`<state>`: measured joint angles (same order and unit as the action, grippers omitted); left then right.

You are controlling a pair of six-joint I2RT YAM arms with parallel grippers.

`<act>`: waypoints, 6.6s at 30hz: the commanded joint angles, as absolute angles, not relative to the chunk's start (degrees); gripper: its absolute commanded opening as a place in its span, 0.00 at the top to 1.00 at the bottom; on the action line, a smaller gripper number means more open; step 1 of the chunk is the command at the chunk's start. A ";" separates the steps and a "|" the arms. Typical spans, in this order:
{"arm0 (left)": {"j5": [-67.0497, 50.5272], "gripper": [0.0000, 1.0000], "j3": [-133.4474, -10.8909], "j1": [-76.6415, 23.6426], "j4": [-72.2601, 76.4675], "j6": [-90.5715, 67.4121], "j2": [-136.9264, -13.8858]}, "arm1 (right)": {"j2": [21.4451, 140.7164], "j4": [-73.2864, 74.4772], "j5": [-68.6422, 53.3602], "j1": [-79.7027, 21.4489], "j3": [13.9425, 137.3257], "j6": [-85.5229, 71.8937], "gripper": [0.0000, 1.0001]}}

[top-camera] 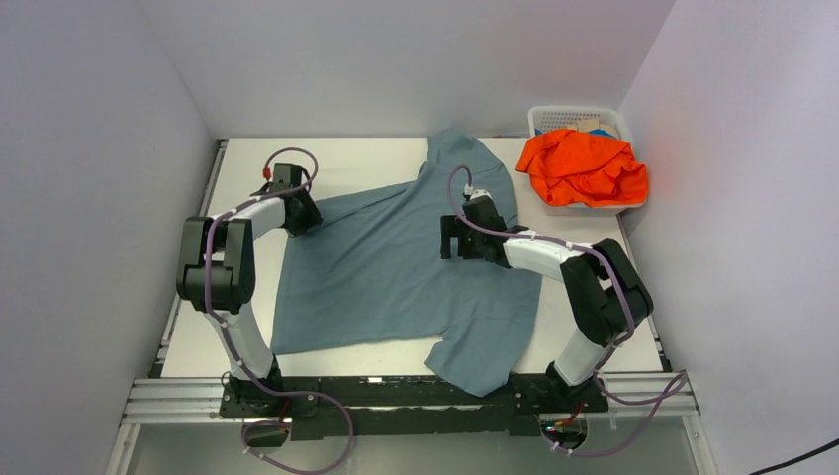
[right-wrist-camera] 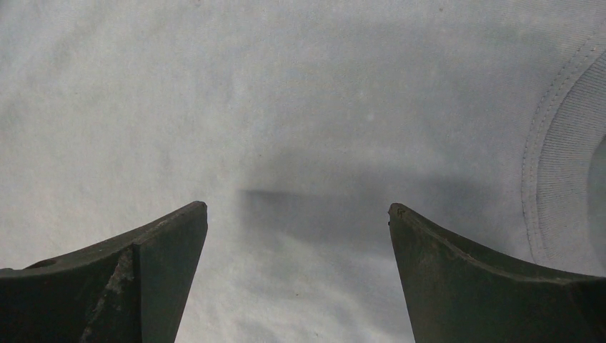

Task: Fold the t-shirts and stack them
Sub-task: Flatten out the tshirt, then grab the side of the flattened tshirt closest away from the robot with both arms

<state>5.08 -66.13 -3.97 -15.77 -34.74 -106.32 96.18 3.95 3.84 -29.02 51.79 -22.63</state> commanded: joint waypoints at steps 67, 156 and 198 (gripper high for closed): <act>-15.38 0.00 -64.86 -2.61 -10.76 -35.86 -108.23 | 102.78 6.82 6.51 -12.57 59.68 -28.22 0.00; 10.79 1.00 -29.16 1.82 -33.33 -52.92 -60.03 | 68.82 54.99 9.57 -51.31 41.14 -45.56 0.17; 6.21 1.00 -27.11 1.80 -42.82 -53.66 -44.77 | 65.88 53.29 -0.55 -53.99 42.94 -46.78 1.00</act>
<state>11.11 -24.67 1.80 -45.32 -54.72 -44.88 65.04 56.10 -4.93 -57.10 35.83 -50.00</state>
